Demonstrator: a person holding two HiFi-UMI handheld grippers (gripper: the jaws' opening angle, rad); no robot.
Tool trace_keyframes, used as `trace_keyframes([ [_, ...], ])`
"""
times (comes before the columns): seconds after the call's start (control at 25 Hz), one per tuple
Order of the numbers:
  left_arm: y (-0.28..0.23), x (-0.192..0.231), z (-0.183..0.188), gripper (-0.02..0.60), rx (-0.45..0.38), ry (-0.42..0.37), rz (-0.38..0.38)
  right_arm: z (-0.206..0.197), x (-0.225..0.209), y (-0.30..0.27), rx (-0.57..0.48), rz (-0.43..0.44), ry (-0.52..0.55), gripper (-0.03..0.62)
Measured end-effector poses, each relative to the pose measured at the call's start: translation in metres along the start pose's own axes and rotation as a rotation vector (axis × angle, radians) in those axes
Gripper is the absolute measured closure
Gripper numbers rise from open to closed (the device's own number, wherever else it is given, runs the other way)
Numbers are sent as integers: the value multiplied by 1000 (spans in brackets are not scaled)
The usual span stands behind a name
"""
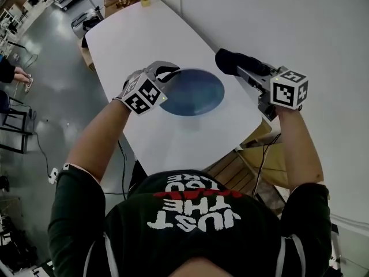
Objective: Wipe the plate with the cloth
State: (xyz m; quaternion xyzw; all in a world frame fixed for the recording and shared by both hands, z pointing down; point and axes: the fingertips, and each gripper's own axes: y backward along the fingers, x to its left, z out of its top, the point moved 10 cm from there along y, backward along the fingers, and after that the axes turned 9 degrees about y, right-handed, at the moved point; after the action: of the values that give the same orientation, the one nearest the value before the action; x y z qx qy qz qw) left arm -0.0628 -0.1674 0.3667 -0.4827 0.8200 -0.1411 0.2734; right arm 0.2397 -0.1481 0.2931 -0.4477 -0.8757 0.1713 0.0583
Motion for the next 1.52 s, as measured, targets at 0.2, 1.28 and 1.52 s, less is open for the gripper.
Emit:
trace_keyframes([
  [0.2, 22, -25, 39, 564, -16, -290, 42, 47, 34, -79, 168, 279, 178, 546],
  [1.28, 78, 16, 26, 551, -326, 596, 27, 46, 2, -11, 30, 563, -71, 546],
  [1.52, 76, 40, 0, 551, -404, 874, 6, 37, -9, 0, -61, 569, -91, 546],
])
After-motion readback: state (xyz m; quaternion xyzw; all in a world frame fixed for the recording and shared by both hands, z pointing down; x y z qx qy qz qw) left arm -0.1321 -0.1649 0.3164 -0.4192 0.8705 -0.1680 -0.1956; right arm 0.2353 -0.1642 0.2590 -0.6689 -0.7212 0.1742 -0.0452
